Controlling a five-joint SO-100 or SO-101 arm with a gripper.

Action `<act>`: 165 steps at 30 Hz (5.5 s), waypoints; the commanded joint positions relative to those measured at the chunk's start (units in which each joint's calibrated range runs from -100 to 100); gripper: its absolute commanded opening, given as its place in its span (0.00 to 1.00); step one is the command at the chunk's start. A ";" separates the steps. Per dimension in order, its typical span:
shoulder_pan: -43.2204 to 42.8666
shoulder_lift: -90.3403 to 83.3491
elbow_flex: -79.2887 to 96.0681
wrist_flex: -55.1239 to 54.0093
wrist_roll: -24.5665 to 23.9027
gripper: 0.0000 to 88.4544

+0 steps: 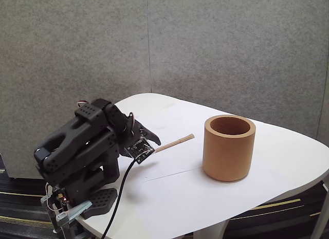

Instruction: Grab the pen and put it in the pen holder.

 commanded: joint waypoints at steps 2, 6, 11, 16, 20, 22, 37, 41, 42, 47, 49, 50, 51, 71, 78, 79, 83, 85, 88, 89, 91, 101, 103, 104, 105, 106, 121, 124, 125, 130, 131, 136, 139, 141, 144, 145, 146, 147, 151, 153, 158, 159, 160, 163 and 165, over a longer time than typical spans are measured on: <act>0.05 -0.33 -0.27 0.08 0.12 0.31; 0.05 -0.33 -0.27 0.08 0.12 0.31; 0.05 -0.33 -0.27 0.08 0.12 0.31; 0.05 -0.33 -0.27 0.08 0.12 0.31; 0.05 -0.33 -0.27 0.08 0.12 0.31; 0.05 -0.33 -0.27 0.08 0.12 0.31; 0.05 -0.33 -0.27 0.08 0.12 0.31; 0.05 -0.33 -0.27 0.08 0.12 0.31; 0.05 -0.33 -0.27 0.08 0.12 0.31; 0.05 -0.33 -0.27 0.08 0.12 0.31; 0.05 -0.33 -0.27 0.08 0.12 0.31; 0.05 -0.33 -0.27 0.08 0.12 0.31; 0.05 -0.33 -0.27 0.08 0.12 0.31; -1.78 -0.25 0.09 -0.68 -0.25 0.31; -1.64 0.07 -5.32 -0.76 0.01 0.31; -1.64 0.07 -6.41 -0.76 0.06 0.31; -1.64 0.16 -11.28 -0.76 0.06 0.31; -1.64 0.24 -13.18 -0.76 0.06 0.31; -1.64 2.92 -16.43 -0.76 0.06 0.31; -1.64 5.20 -18.32 -0.76 0.06 0.31; -1.64 11.05 -22.74 -0.76 0.06 0.31; -0.25 44.89 -53.16 -0.76 -0.36 0.31; 0.12 51.07 -58.66 -0.76 -0.25 0.31; 0.12 54.16 -61.55 -0.34 -0.04 0.31; 0.12 56.85 -63.90 0.00 -0.04 0.31; 0.12 59.94 -66.16 0.08 0.01 0.31; -0.10 82.63 -80.05 -4.32 -15.94 0.31; -0.54 84.74 -80.96 -4.41 -22.05 0.31; -1.20 85.23 -80.78 -4.66 -23.89 0.31; -2.52 86.13 -80.05 -4.66 -32.05 0.31; -2.88 86.37 -80.05 -4.66 -33.05 0.31; -3.17 89.70 -79.60 -4.66 -35.26 0.31; -3.17 92.71 -79.60 -4.66 -35.26 0.31; -3.17 95.07 -79.78 -4.66 -35.37 0.31; -3.17 98.81 -80.42 -4.75 -36.21 0.31; -3.17 99.71 -80.51 -5.17 -36.21 0.31; -3.17 100.68 -80.42 -6.19 -36.21 0.31; -3.17 101.42 -80.42 -6.86 -36.21 0.31; -2.95 103.37 -80.42 -9.58 -36.21 0.31; -2.81 103.86 -80.42 -9.83 -36.21 0.31; -2.52 104.18 -80.23 -9.83 -36.21 0.31; -2.52 104.18 -80.14 -9.83 -36.26 0.31; -2.52 104.18 -80.05 -9.83 -36.26 0.30; -2.52 104.18 -79.78 -9.83 -36.26 0.14; -2.37 104.18 -79.69 -9.83 -36.26 0.00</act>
